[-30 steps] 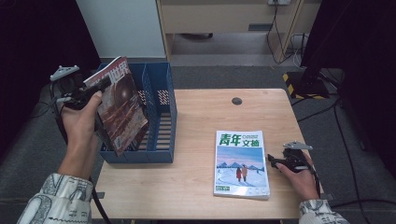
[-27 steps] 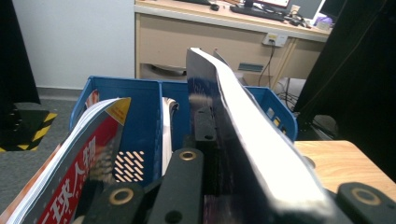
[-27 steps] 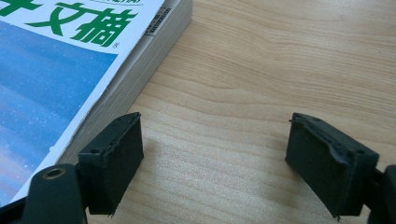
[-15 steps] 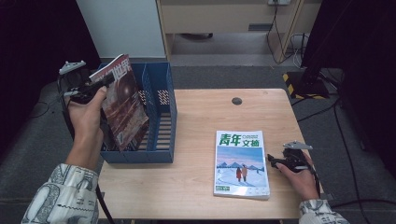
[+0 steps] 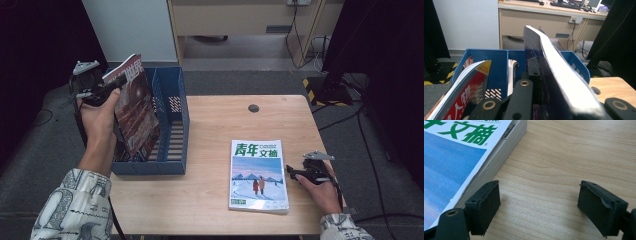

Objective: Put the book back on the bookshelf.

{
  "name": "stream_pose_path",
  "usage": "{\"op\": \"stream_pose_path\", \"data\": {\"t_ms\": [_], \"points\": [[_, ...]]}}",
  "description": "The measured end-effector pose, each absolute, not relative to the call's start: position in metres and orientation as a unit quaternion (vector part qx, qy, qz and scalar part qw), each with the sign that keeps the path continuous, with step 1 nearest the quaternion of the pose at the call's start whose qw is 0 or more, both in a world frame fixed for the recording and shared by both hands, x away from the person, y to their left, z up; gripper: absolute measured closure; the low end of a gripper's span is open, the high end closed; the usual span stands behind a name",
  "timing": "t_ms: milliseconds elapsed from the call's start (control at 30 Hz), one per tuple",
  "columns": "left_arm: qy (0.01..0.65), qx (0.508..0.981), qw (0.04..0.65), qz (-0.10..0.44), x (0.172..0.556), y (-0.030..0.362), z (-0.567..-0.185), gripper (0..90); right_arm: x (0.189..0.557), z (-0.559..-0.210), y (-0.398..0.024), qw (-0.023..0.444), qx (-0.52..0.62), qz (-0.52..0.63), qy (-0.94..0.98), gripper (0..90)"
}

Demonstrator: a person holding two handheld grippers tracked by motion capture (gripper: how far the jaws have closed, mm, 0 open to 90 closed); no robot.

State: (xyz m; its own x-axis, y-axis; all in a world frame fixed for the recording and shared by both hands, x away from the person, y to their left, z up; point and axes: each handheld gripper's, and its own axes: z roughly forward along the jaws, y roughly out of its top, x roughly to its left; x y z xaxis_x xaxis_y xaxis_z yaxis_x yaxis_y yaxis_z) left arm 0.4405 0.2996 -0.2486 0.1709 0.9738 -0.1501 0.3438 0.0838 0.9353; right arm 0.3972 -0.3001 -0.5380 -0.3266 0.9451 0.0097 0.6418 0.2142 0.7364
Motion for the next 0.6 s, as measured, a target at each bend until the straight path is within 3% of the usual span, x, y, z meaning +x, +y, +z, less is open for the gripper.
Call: {"op": "stream_pose_path", "data": {"t_ms": [600], "points": [[0.552,0.589,0.493,0.325,0.456,0.296,-0.259,83.6,0.397,-0.538,-0.301,0.229,0.531,0.328,0.747,17.9]]}}
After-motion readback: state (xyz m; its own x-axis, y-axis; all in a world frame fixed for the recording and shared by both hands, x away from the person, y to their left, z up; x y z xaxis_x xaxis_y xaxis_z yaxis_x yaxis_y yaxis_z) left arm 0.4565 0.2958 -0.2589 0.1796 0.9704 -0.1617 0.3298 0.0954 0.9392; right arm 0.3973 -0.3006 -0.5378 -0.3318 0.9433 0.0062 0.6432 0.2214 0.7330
